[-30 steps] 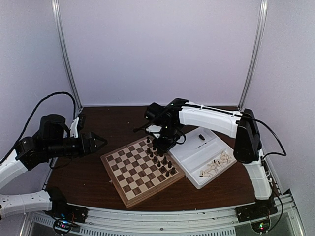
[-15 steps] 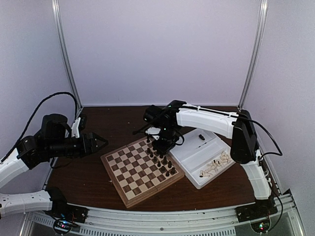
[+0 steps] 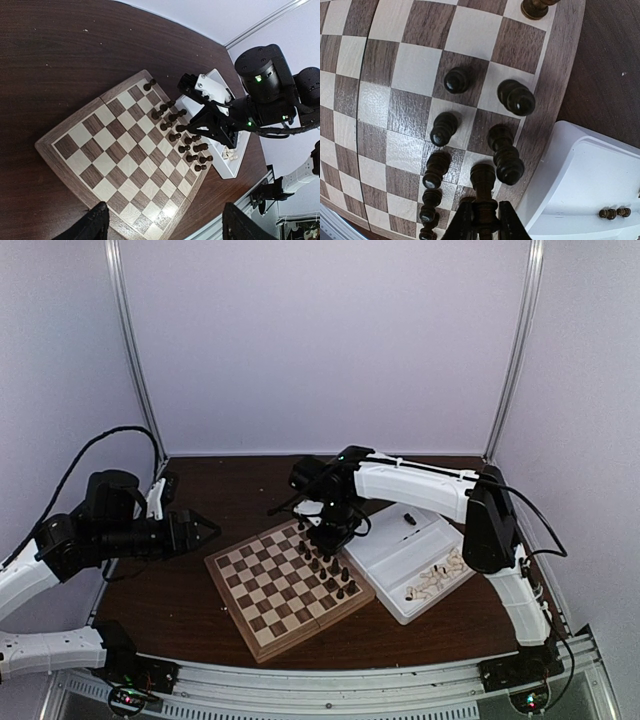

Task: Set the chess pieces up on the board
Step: Place the chess piece on the chessboard.

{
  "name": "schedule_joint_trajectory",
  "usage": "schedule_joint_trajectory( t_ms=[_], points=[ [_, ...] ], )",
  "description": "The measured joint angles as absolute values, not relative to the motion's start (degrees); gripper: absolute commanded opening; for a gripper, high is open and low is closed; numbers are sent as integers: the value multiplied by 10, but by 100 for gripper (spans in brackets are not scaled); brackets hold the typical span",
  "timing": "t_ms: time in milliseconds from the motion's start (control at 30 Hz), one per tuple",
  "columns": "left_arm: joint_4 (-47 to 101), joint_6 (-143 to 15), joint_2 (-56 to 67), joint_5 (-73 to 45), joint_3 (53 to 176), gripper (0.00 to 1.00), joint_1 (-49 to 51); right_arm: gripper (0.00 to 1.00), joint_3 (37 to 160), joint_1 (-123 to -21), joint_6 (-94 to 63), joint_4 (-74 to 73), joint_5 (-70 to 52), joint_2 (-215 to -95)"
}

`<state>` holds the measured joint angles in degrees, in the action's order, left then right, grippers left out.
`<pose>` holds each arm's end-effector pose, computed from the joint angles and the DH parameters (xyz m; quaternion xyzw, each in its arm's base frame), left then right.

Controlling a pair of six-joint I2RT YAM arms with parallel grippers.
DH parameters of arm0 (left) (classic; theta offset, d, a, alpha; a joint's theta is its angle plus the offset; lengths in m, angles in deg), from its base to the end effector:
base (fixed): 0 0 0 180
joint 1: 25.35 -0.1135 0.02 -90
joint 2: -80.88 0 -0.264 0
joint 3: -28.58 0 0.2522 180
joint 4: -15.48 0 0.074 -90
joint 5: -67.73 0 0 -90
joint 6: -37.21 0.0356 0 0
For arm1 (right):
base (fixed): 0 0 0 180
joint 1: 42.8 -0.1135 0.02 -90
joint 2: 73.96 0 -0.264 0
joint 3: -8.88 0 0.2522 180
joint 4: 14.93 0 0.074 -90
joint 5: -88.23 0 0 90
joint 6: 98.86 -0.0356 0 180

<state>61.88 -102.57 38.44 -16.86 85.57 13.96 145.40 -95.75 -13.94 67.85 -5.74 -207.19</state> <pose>0.1234 -0.1054 0.2973 -0.0568 0.8715 -0.3699 0.3170 0.2828 0.3787 0.2126 -0.4067 0.9083 0.0746 0.0633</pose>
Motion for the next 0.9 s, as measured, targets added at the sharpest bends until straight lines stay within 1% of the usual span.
schedule_joint_trajectory(
  t_ms=[300, 467, 600, 733, 900],
  points=[
    [623, -1021, 380, -168, 863, 78, 140, 30, 1463, -957, -134, 681, -54, -2075],
    [624, -1019, 375, -167, 868, 78, 140, 32, 1467, -957, -133, 682, -49, -2075],
    [624, -1018, 374, -165, 870, 78, 140, 40, 1468, -957, -133, 682, -41, -2072],
    [624, -1015, 374, -165, 870, 78, 140, 41, 1426, -957, -130, 663, -32, -2032],
    [625, -1012, 374, -165, 870, 78, 140, 41, 1341, -944, -130, 619, -27, -1926]
  ],
)
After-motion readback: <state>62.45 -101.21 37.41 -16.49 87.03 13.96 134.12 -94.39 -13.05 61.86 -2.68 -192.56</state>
